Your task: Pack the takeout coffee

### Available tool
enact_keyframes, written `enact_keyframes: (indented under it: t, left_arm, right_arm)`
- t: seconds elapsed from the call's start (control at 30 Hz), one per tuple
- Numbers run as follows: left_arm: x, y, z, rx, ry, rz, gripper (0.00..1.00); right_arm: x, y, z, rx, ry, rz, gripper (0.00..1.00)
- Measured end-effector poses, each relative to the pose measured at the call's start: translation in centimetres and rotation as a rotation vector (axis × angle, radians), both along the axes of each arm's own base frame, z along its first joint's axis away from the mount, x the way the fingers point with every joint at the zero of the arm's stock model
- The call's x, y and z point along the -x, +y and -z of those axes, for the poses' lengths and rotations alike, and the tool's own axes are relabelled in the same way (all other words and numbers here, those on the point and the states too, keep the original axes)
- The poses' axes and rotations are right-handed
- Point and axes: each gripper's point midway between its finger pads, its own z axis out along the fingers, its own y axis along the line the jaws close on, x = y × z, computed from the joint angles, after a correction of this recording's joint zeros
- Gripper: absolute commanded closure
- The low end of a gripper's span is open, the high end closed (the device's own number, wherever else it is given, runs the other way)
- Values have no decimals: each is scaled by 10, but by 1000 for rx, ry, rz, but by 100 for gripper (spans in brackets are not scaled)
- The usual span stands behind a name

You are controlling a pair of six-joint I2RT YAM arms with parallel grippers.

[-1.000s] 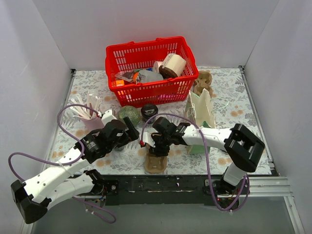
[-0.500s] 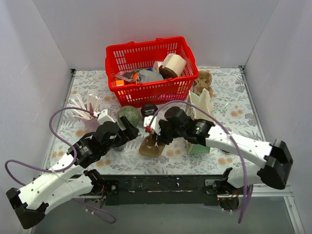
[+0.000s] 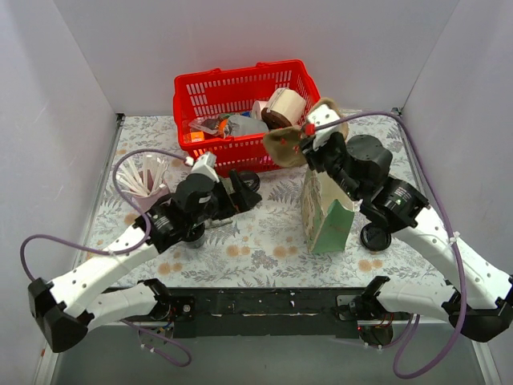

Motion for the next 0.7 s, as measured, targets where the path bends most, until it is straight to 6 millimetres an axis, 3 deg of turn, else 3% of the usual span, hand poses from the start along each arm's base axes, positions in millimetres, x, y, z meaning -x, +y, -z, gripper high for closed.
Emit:
enact_keyframes:
  t: [0.17, 0.3, 0.47, 0.63, 0.7]
  left_arm:
    - [-13, -49, -14, 18, 0, 127, 2]
    - [-7, -97, -33, 20, -49, 234, 2]
    - [14, -152, -53, -10, -112, 322, 2]
    - [15, -162, -36, -92, -114, 295, 3]
    - [10, -168, -28, -135, -116, 268, 12]
  right_arm:
    - [-37, -64, -8, -7, -22, 266, 54]
    - [-51, -107, -11, 4, -40, 442, 53]
    - [-52, -132, -23, -7, -76, 538, 53]
    - [-47, -142, -30, -28, -107, 568, 53]
    - [-47, -143, -28, -25, -108, 568, 53]
